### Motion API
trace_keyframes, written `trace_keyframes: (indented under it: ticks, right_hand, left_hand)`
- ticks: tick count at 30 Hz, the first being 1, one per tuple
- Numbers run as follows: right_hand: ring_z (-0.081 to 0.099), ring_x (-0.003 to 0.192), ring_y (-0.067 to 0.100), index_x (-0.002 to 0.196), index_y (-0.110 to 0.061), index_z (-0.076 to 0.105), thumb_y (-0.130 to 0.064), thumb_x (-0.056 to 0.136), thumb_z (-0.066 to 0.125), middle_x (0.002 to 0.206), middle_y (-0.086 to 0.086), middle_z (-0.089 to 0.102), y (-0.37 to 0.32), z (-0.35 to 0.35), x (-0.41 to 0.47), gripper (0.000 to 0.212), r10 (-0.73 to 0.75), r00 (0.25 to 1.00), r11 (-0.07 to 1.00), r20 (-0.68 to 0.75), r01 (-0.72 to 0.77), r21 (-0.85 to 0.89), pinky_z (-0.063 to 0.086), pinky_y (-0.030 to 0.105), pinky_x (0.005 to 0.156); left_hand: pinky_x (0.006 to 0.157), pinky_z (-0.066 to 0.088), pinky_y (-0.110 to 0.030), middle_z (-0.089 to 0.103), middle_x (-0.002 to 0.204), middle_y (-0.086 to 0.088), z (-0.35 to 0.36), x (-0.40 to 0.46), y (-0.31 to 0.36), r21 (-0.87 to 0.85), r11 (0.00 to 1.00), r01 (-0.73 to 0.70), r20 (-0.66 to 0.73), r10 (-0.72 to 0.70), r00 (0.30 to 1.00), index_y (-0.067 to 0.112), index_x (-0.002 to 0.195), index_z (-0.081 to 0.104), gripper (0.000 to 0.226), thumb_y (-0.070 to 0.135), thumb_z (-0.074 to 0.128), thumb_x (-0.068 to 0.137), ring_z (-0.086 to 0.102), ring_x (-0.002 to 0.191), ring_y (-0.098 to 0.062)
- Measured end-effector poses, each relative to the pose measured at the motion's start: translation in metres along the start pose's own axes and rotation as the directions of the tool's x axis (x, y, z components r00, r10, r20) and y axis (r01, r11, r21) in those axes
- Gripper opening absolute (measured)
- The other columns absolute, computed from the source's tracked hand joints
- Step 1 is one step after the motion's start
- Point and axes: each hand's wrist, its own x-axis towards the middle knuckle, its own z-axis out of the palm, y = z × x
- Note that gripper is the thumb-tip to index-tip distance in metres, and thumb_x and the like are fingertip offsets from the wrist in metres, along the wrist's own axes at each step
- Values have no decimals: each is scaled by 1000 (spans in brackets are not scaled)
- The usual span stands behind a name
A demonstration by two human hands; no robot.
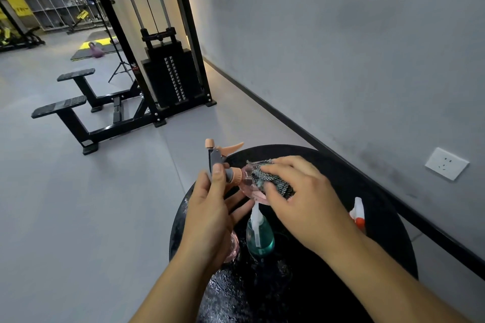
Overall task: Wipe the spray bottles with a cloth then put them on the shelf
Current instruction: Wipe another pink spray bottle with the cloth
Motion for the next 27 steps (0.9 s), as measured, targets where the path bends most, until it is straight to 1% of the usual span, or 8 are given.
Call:
trace_keyframes:
  ticks: [4,6,9,12,16,20,23,27]
  right_hand:
    - [57,111,0,127,-30,69,-28,97,64,122,-22,57,9,-5,4,31,90,995,995,-44,-89,34,42,5,90]
    - [52,117,0,131,-30,66,-30,99,61,125,-22,54,3,-4,2,32,46,999,999,-10,-46,-1,46,15,96]
    - [44,119,-2,130,-32,66,-31,99,60,125,-24,51,-5,1,-2,32,-54,997,998,59,57,-34,42,15,99]
    - [52,114,-1,125,-33,69,-30,96,64,120,-23,55,0,-2,2,30,-1,1000,1000,11,1,1,48,18,96]
    - [59,103,-6,120,-29,72,-24,96,65,115,-20,60,10,-13,8,26,128,989,989,-75,-122,85,46,2,83]
    - [51,116,0,129,-31,66,-30,100,60,123,-23,54,0,-7,2,30,9,1000,1000,-4,-9,11,50,19,96]
    - [52,116,0,127,-33,67,-30,99,60,121,-24,54,-1,-6,2,29,-9,1000,1000,18,9,8,47,16,93]
    - [58,105,-3,123,-31,70,-27,98,62,118,-19,60,11,-16,9,27,143,988,987,-50,-139,77,43,-2,77]
  left_hand:
    - [79,65,-37,78,110,-14,-1,0,-1,-28,999,-17,21,17,1000,11,106,60,27,37,53,107,78,102,-32]
    - [83,65,-38,77,113,-14,0,1,-3,-18,1000,-22,37,22,999,11,107,60,26,36,53,107,77,105,-32]
    - [92,64,-42,73,114,-13,2,0,-8,38,999,-37,75,34,997,11,109,60,26,36,52,107,72,104,-28]
    - [87,65,-39,75,110,-12,3,-1,-6,40,998,-55,74,52,996,12,103,61,24,33,52,107,76,101,-26]
    - [80,65,-33,79,104,-8,2,0,2,1,998,-69,59,69,996,11,103,61,25,34,51,107,79,101,-26]
    - [80,65,-33,78,102,-6,6,-3,-2,21,998,-65,94,63,994,9,108,58,28,36,53,103,78,97,-23]
    - [79,65,-32,79,105,-6,5,-4,-2,43,996,-82,115,77,990,8,108,58,32,38,54,99,79,98,-23]
    - [80,65,-33,79,106,-8,1,-2,2,12,996,-94,97,92,991,9,108,59,31,38,54,99,79,102,-26]
